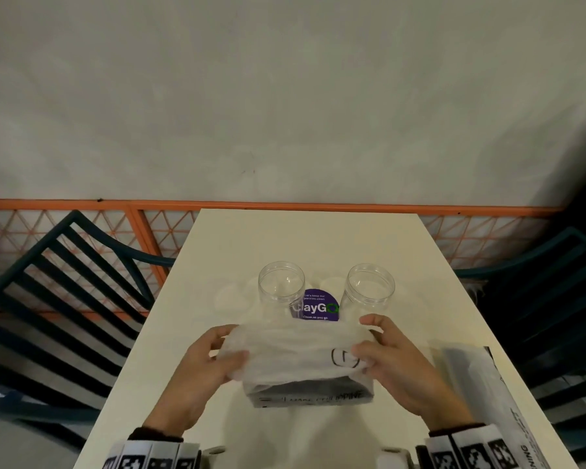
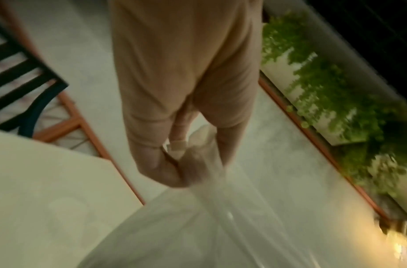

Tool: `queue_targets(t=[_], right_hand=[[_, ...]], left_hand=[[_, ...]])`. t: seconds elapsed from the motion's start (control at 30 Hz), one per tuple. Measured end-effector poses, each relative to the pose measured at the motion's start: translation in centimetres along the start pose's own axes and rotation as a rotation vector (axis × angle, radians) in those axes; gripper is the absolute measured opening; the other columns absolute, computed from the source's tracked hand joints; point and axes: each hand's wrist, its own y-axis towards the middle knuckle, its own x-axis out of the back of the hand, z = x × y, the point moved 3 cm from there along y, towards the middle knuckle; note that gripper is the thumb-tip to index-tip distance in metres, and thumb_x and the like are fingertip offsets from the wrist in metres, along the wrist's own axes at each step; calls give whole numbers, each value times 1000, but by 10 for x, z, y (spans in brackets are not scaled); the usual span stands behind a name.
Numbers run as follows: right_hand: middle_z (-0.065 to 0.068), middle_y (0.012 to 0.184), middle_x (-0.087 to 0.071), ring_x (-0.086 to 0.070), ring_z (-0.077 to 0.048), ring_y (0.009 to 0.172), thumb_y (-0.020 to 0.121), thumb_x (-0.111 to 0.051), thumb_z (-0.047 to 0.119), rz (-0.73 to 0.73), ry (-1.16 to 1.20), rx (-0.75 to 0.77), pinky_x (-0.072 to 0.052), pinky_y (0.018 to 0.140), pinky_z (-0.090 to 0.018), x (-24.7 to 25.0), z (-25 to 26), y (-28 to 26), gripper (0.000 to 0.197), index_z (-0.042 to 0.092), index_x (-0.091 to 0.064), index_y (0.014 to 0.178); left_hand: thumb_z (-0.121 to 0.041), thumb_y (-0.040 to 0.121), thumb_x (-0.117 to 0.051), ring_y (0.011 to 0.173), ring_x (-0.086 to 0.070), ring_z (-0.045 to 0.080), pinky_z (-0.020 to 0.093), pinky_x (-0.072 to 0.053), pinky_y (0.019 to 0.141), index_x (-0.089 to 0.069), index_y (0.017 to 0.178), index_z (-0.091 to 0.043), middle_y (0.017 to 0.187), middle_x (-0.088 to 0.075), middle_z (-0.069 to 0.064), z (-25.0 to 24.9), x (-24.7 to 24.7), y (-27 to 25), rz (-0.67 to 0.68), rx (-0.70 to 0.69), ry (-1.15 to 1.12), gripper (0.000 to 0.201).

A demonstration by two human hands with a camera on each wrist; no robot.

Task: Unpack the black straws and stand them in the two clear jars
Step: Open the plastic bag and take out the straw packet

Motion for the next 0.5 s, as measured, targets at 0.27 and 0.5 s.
queue_targets(t=[0.27, 0.5], right_hand=[[-8, 82, -67, -61, -20, 72, 82, -68, 14, -341, -585, 138, -57, 70, -34, 20, -1, 2, 6, 10, -65, 84], [-6, 73, -72, -66, -11, 61, 91, -54, 4, -39, -188, -72, -53, 54, -22, -5, -16, 6, 14, 1, -68, 92]], left_hand=[[-6, 74, -70, 73, -61, 19, 28, -44, 64, -65, 75, -14, 79, -69, 5, -2, 14, -5, -320, -166, 353, 9], [-8, 88, -53, 78, -60, 23, 24, -54, 60, -70, 82, -1, 87, -68, 16, 10, -12, -4, 64, 131, -90, 19]])
